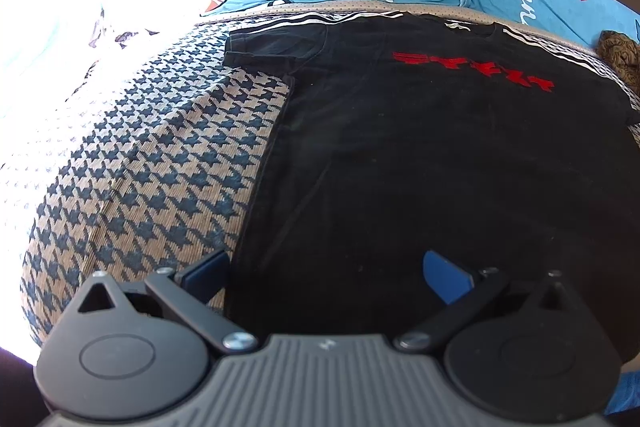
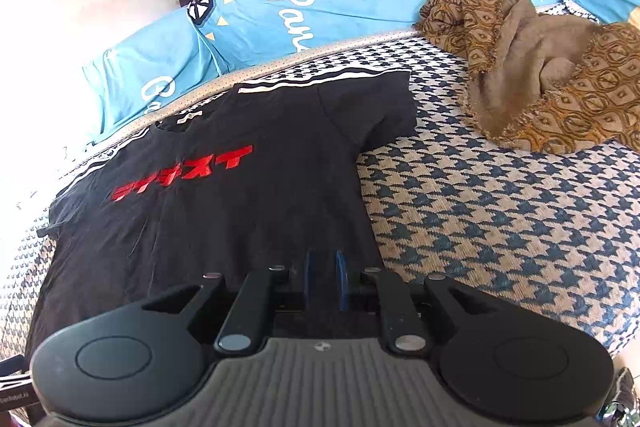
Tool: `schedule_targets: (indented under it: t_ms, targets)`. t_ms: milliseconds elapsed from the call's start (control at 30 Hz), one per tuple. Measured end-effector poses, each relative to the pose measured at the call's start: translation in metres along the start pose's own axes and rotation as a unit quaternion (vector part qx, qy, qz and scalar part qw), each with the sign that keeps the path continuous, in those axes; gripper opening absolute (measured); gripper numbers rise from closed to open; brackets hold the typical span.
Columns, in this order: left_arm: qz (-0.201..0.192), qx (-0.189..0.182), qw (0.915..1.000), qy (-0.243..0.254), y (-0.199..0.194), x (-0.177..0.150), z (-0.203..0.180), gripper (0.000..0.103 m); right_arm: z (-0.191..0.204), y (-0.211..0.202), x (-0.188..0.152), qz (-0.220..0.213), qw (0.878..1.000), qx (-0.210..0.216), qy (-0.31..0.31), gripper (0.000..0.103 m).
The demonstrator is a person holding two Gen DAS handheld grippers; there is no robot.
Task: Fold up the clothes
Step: 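Lift the right gripper off the T-shirt while the left gripper holds it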
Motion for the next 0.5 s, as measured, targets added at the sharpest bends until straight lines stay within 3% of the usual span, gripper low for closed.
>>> schedule_targets:
  t_ms: [500]
  targets:
    - [-0.008, 0.003, 1.0, 0.003, 0.001, -0.001, -0.003, 0.103, -0.029, 0.06, 0.05, 0.004, 0.995, 0.034, 0.099, 0.025]
Point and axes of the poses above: each gripper's, at about its wrist camera, not at the fingertips, and y roughly the way its jaws point, z to its left, x to its top, the point moved 4 cm from there along y, roughly the way its jaws point, and after that the axes turned 1 degree about -z, right-handed, at the moved point
